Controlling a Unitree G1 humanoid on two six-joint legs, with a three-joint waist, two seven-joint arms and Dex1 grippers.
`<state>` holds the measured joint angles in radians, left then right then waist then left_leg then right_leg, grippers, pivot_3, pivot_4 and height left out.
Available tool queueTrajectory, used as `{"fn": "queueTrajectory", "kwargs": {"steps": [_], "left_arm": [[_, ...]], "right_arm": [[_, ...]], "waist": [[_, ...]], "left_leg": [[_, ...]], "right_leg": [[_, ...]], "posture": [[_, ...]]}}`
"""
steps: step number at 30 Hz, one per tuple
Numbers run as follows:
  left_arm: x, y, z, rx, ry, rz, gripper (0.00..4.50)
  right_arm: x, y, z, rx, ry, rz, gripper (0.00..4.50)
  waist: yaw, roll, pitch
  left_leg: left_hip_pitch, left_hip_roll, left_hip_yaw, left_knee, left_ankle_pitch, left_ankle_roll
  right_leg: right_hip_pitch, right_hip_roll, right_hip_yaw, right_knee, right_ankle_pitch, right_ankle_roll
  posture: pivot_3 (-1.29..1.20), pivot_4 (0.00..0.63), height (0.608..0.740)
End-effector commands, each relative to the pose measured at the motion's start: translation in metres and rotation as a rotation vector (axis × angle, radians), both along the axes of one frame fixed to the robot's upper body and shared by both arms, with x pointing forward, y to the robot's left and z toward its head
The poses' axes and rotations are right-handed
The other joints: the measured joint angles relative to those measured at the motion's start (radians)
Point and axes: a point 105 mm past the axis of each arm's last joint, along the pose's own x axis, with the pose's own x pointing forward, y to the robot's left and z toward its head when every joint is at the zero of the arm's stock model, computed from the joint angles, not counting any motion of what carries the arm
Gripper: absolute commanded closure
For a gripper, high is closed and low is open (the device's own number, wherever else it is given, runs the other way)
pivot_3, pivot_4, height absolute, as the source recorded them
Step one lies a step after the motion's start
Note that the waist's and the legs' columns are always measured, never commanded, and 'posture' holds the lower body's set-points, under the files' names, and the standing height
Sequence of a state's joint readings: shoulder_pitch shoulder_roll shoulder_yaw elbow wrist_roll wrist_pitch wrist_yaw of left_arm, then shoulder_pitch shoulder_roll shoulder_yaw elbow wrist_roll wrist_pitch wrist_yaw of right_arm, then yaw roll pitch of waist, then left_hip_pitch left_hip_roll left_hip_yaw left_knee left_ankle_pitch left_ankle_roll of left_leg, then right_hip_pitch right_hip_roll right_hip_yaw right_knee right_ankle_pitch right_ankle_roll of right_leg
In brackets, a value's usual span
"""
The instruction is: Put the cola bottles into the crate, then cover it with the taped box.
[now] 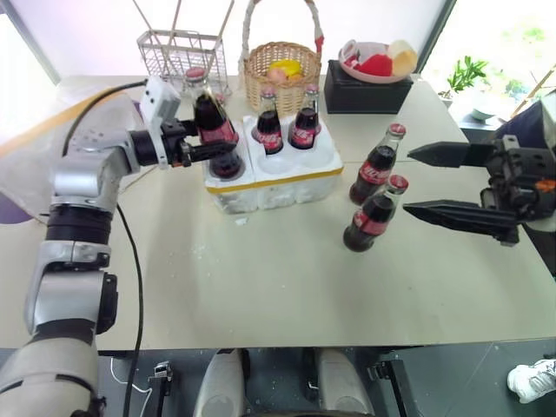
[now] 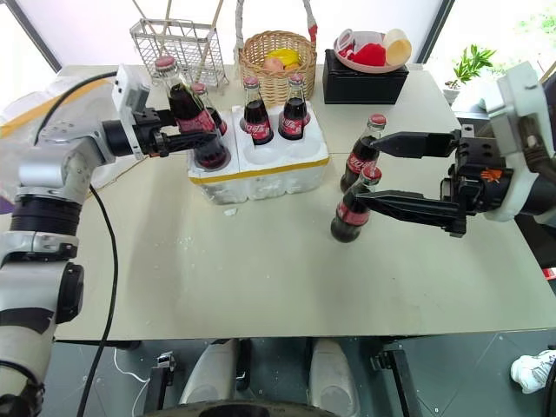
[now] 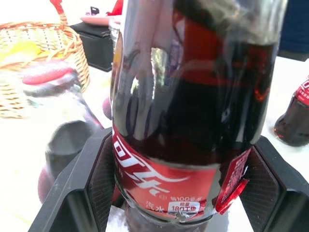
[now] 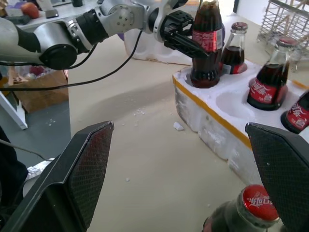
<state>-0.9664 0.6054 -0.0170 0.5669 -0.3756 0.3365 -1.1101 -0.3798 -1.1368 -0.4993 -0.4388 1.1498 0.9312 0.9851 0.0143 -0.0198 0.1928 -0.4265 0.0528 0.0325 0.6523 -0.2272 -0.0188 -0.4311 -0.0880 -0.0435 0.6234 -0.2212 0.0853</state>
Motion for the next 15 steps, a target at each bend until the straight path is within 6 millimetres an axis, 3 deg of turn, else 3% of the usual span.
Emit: {"fn": "queueTrajectory", "kwargs": {"steps": [1,8,14,15], "left_arm": [[0.003,0.003,0.024,0.008,-0.095,0.022,1.69],[-0.001,-0.009,-0.002,0.033,-0.028,-0.023,1.69],[-0.006,-0.006,-0.02,0.072,0.012,-0.019,1.69],[-0.006,-0.005,-0.02,0.072,0.015,-0.013,1.19]], "right_arm": [[-0.006,0.002,0.009,0.013,-0.056,0.0,0.0],[-0.001,0.002,0.005,0.014,-0.046,-0.014,0.0],[0.001,0.001,0.005,0.013,-0.048,-0.017,0.0],[0.001,0.001,0.005,0.013,-0.048,-0.018,0.0]], "waist": [[-0.001,0.0,0.0],[0.0,0.0,0.0],[-0.001,-0.001,0.001],[-0.001,-0.001,0.001]], "left_leg": [[0.0,0.0,0.0,0.001,0.0,0.0],[0.0,0.0,0.0,0.002,0.0,0.0],[0.0,0.0,0.0,0.001,0.0,0.0],[0.0,0.0,0.0,0.001,0.0,0.0]], "right_leg": [[0.0,0.0,0.0,0.001,0.0,0.0],[0.0,0.0,0.001,0.002,0.0,0.0],[-0.001,0.0,0.001,0.003,0.0,0.0],[-0.001,0.0,0.001,0.003,0.0,0.0]], "posture": [[0.0,0.15,0.74],[0.0,0.15,0.74],[0.0,0.15,0.74],[0.0,0.15,0.74]]}}
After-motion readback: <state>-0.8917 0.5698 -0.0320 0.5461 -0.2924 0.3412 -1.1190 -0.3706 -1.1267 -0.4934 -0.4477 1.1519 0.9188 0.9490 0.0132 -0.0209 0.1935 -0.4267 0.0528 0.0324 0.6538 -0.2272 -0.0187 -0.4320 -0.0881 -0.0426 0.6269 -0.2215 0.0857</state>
